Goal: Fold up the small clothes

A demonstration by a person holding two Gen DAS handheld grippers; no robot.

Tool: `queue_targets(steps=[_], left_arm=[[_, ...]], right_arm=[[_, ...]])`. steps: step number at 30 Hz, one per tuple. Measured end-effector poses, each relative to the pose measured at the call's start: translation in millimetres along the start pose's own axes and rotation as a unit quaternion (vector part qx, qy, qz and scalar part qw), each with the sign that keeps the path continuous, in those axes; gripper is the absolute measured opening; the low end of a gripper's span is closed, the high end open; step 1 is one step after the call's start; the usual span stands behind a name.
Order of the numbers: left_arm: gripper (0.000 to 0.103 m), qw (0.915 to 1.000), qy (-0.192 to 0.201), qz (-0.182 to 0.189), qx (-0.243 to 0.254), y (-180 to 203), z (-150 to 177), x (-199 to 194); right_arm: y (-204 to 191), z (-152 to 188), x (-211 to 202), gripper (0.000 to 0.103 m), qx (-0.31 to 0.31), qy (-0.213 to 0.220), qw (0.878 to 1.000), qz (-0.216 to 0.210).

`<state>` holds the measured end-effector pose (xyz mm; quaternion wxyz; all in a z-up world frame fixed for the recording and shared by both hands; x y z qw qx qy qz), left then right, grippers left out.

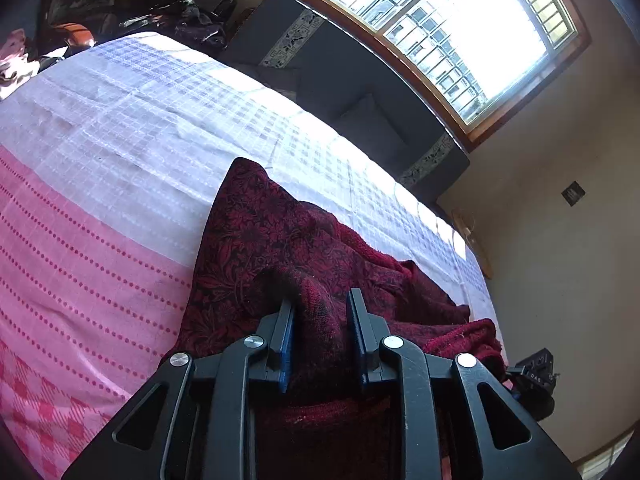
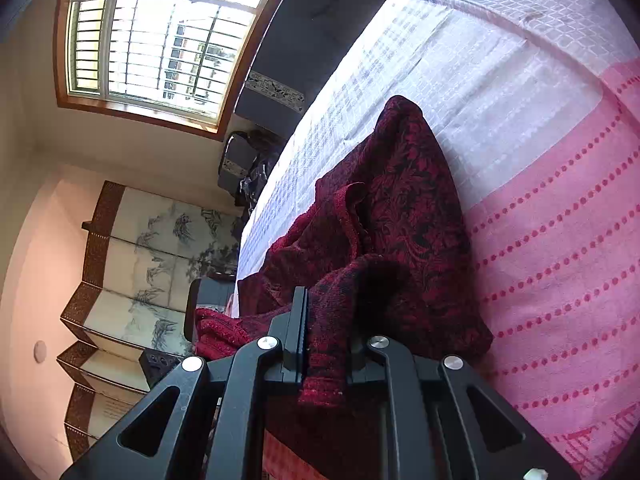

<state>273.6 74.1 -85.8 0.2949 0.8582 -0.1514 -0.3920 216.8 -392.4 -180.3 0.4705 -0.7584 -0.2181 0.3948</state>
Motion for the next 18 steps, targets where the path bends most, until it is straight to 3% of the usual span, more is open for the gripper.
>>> queue_targets(steps=[1,3,5,7,10,14,18], left_arm=[[0.051,0.9999,0.009,0.005,-0.004,-0.2,-3.0,-4.3],[0.083,0.9992,0.037,0.008,-0.014,-1.4,-10.6,-15.6],[0.095,0.9976,0.067,-0.006,-0.019,-4.1,-19.1,-27.5],[0.095,0.9962,0.085,-0.012,-0.018,-6.4,-25.4,-35.9],[0.095,0.9965,0.080,-0.019,-0.012,-12.5,-26.9,-39.8],[0.095,0.9977,0.053,-0.038,0.015,-26.0,-15.2,-36.8],[0.095,0.9957,0.027,-0.067,0.058,-41.4,1.4,-31.3]], right_arm=[[0.7,-0.9,0.8,0.020,0.004,0.001,1.000,-0.005],[0.4,-4.9,-0.4,0.032,0.013,0.011,1.000,-0.021],[-3.2,-10.7,-6.1,0.057,0.015,0.029,0.999,-0.043],[-8.3,-19.9,-18.4,0.067,0.018,0.061,0.996,-0.066],[-10.4,-27.1,-38.2,0.070,0.026,0.097,0.990,-0.098],[-6.6,-13.5,-50.7,0.071,0.019,0.093,0.991,-0.098],[1.1,13.3,-55.9,0.071,-0.010,0.080,0.995,-0.067]])
Point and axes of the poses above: each gripper's, at about its wrist camera, not at the fingertips, and x roughly the way its jaws point, y to its right, z to its underside, the point moved 8 cm from there along x, roughly the way its jaws point
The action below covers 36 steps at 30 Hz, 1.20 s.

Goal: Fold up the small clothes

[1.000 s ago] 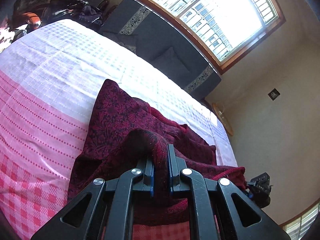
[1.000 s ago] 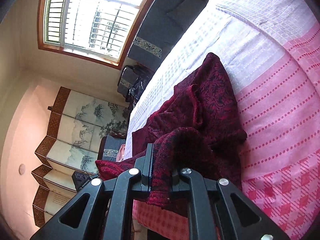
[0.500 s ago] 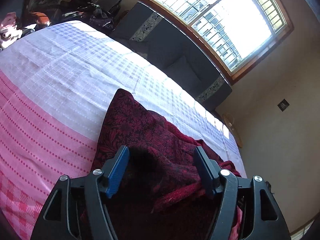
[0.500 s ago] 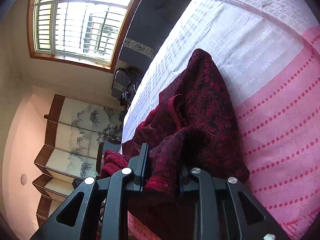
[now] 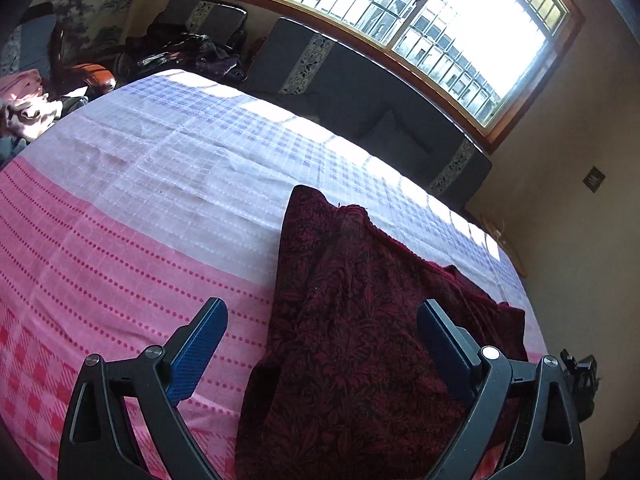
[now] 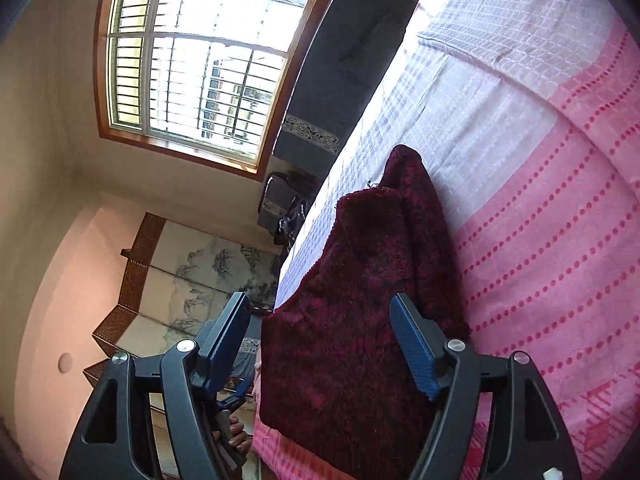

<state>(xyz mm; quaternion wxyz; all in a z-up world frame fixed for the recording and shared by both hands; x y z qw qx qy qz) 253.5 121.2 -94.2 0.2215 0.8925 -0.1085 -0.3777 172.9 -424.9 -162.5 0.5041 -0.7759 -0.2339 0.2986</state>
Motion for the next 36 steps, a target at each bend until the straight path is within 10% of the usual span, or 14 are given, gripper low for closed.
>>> queue_targets(steps=[8,14,26,31,36], left_arm=[[0.088,0.9952,-0.090,0.038,-0.010,-10.1,34.0,25.8],[0.012,0.9921,-0.122,0.029,-0.005,-12.3,47.9,23.9],[0.012,0.9964,-0.075,-0.013,-0.039,-36.7,70.4,0.3],[0.059,0.9991,-0.029,-0.031,-0.003,-11.9,41.8,-17.1],[0.064,0.9999,-0.015,0.003,0.003,9.2,3.7,-6.0]], right_arm=[[23.9,39.5,-4.0,0.069,-0.039,-0.028,0.997,0.056],[17.5,52.0,-0.2,0.071,-0.069,-0.036,0.995,0.060],[16.6,50.4,0.5,0.069,-0.074,-0.032,0.996,0.048],[18.5,47.0,-2.9,0.069,-0.068,-0.025,0.997,0.038],[22.1,43.7,-5.7,0.069,-0.065,-0.018,0.997,0.028]])
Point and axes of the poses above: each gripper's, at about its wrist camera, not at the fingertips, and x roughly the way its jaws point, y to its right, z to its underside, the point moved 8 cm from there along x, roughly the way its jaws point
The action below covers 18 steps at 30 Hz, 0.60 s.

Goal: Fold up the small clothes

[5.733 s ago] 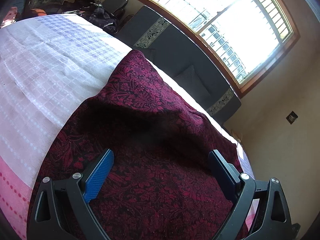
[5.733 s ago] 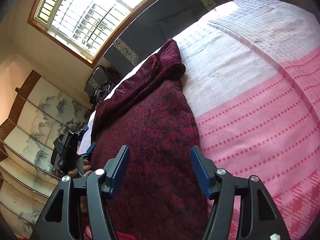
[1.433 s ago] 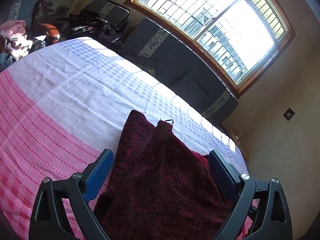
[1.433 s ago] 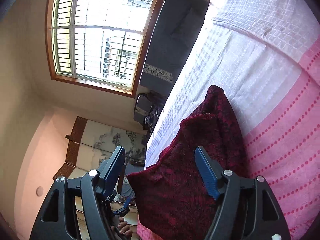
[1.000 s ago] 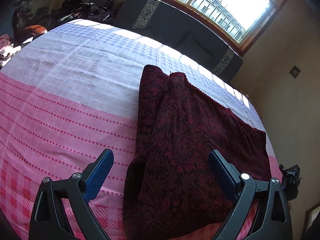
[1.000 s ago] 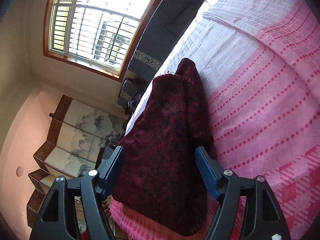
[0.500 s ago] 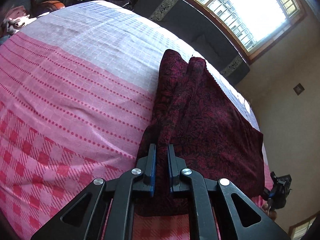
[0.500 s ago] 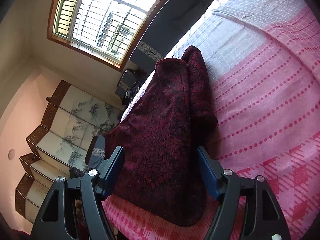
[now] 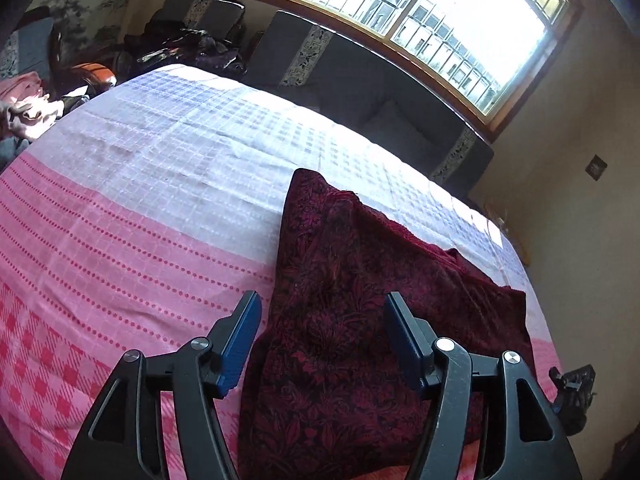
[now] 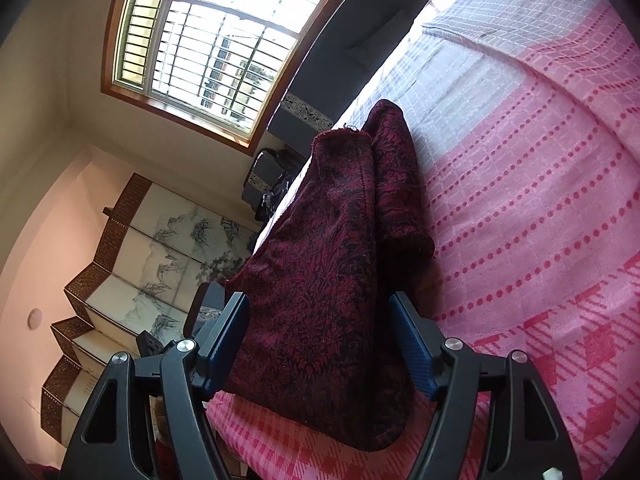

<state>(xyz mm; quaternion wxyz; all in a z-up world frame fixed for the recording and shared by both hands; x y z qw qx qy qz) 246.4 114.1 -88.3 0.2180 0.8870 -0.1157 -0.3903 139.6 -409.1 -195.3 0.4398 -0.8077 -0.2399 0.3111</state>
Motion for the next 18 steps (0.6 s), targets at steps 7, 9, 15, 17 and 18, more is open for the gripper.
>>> queue_targets(steps=[7,9,15,17,18], left_arm=[[0.056,0.9954,-0.015,-0.092,0.019,-13.6,-23.6,67.2],[0.054,0.9927,-0.016,-0.119,-0.018,-38.0,-20.9,75.5],[0.054,0.9915,0.013,-0.127,-0.021,-50.1,-6.8,76.3],[0.054,0.9917,0.027,-0.125,0.002,-38.2,-7.8,70.1],[0.055,0.9925,0.034,-0.117,0.009,-33.1,-7.6,67.5]], right_arm=[[-0.3,1.1,-0.6,0.069,-0.004,0.000,1.000,-0.001],[-1.0,2.2,-1.2,0.069,-0.004,0.001,1.000,-0.003],[0.9,-5.5,-16.1,0.070,0.017,0.031,0.999,0.009],[-8.6,-13.6,-25.4,0.070,0.015,0.051,0.999,-0.002],[-16.2,-17.5,-27.8,0.070,0.008,0.055,0.998,-0.009]])
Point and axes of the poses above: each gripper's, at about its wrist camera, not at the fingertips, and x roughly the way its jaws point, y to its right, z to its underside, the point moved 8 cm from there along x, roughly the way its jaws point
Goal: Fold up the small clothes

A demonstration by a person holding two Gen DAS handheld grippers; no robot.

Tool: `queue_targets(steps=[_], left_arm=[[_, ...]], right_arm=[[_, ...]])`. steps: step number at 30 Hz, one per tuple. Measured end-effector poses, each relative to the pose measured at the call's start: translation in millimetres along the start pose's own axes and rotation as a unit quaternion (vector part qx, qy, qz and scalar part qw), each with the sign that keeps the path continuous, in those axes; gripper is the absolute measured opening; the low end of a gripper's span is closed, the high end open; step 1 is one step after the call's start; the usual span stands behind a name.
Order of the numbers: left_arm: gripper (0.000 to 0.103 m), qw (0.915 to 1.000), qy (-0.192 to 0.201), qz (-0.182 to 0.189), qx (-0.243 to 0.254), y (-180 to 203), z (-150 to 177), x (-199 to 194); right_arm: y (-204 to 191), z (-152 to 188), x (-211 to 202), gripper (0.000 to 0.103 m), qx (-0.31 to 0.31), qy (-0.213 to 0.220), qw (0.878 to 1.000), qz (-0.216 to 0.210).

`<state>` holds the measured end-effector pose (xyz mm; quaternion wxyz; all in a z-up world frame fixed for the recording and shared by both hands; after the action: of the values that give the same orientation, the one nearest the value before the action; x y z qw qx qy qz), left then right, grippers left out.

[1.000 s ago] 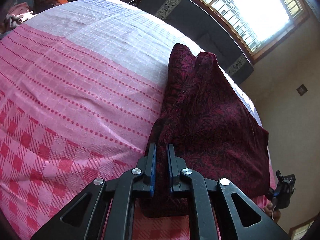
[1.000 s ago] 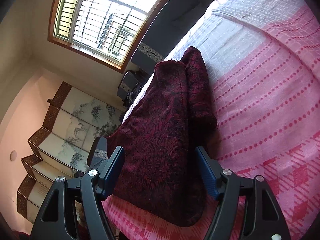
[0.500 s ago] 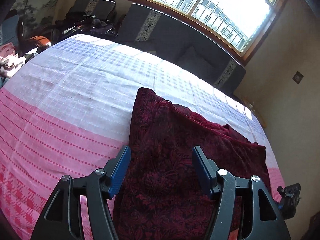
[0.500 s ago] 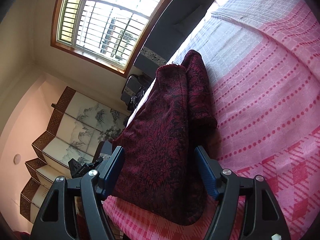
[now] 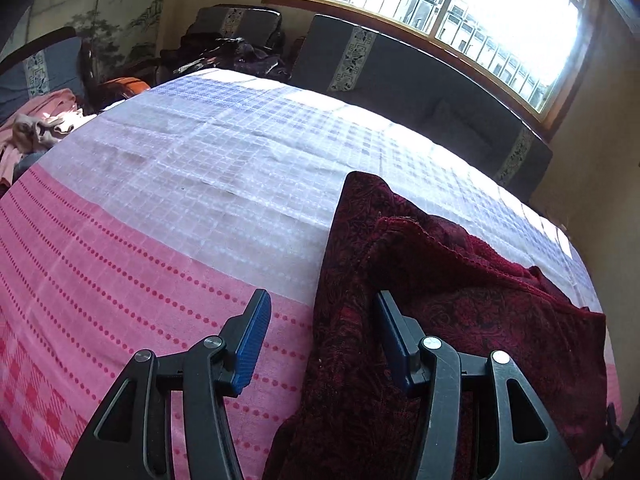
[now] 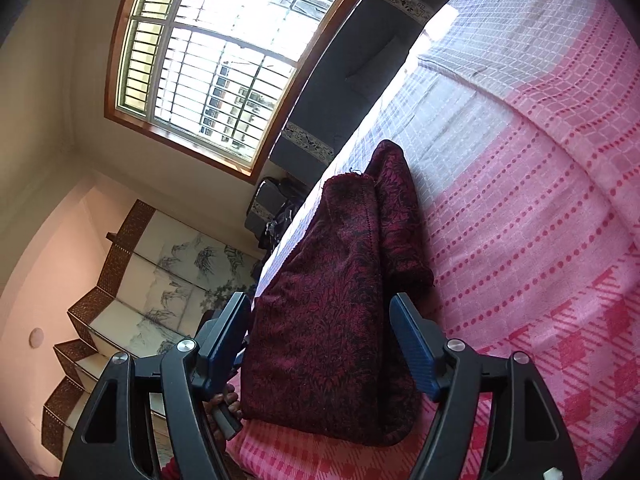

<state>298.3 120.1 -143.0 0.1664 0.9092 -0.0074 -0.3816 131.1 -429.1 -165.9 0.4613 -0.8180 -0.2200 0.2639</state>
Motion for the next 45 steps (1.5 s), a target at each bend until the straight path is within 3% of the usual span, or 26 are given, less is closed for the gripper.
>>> queue_targets(steps=[4,7,9,10,11,15,19,23,25,28,31,34,36,38,41,43,44,45], left_arm=[[0.059,0.9998,0.012,0.011,0.015,7.9,3.4,-6.3],[0.060,0.9998,-0.004,0.022,0.000,4.0,9.9,-1.6],[0.060,0.9995,-0.010,0.027,-0.010,0.5,12.7,-0.5],[0.061,0.9996,-0.009,0.025,-0.013,-2.2,12.8,-0.6],[0.063,0.9996,-0.008,0.023,-0.014,-4.0,13.3,-0.9],[0.065,0.9996,-0.013,0.022,-0.013,-7.4,19.6,0.3],[0.067,0.9993,-0.012,0.028,-0.019,-8.6,21.7,0.3],[0.070,0.9990,-0.013,0.035,-0.024,-8.7,22.3,0.3],[0.072,0.9990,-0.013,0.037,-0.022,-7.6,22.7,0.3],[0.077,0.9989,-0.015,0.042,-0.017,-5.3,22.7,1.0],[0.080,0.9985,-0.016,0.049,-0.018,-4.6,22.3,1.1],[0.080,0.9984,-0.015,0.051,-0.020,-4.9,22.1,0.8],[0.080,0.9984,-0.015,0.050,-0.020,-4.7,22.1,0.8],[0.080,0.9985,-0.015,0.048,-0.019,-4.8,22.1,1.1],[0.080,0.9986,-0.015,0.047,-0.018,-5.0,22.1,1.5],[0.081,0.9986,-0.015,0.048,-0.019,-4.7,22.1,1.5],[0.081,0.9986,-0.015,0.047,-0.018,-4.7,22.1,1.5],[0.081,0.9986,-0.015,0.048,-0.019,-4.7,22.0,1.5]], right_arm=[[-13.3,3.6,13.0,0.070,-0.035,-0.036,0.998,0.031],[-8.7,22.0,17.6,0.067,-0.043,-0.066,0.995,0.055],[-5.8,36.5,16.9,0.036,-0.048,-0.083,0.993,0.064],[-1.2,43.5,15.9,0.014,-0.052,-0.092,0.991,0.082],[4.4,48.4,14.7,0.010,-0.051,-0.099,0.989,0.098],[25.9,56.1,3.4,0.007,-0.046,-0.099,0.986,0.127],[39.1,44.4,-15.7,0.010,-0.029,-0.067,0.986,0.147],[6.1,18.5,-22.8,0.010,-0.049,-0.028,0.992,0.113],[-19.4,10.7,-7.1,0.011,-0.082,-0.039,0.992,0.092],[-40.2,9.1,35.0,0.021,-0.119,-0.081,0.986,0.080],[-34.7,5.9,76.2,0.023,-0.155,-0.107,0.975,0.121],[-17.6,-9.6,93.8,0.023,-0.175,-0.094,0.965,0.169],[-1.3,-17.9,98.1,0.020,-0.156,-0.093,0.966,0.184],[21.6,-20.5,99.7,0.009,-0.135,-0.100,0.964,0.206],[32.0,-21.6,95.5,0.003,-0.102,-0.102,0.971,0.190],[26.8,-25.1,91.5,0.006,-0.105,-0.100,0.969,0.198],[17.9,-27.6,89.7,0.014,-0.117,-0.096,0.968,0.201],[7.6,-30.8,89.2,0.015,-0.136,-0.093,0.965,0.204]])
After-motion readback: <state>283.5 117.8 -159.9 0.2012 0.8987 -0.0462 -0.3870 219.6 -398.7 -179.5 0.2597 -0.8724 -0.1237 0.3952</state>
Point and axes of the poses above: each gripper's, at about its wrist camera, not at the fingertips, and x roughly the way its jaws point, y to its right, z to its underside, the point moved 8 cm from there along x, roughly the way its jaws point
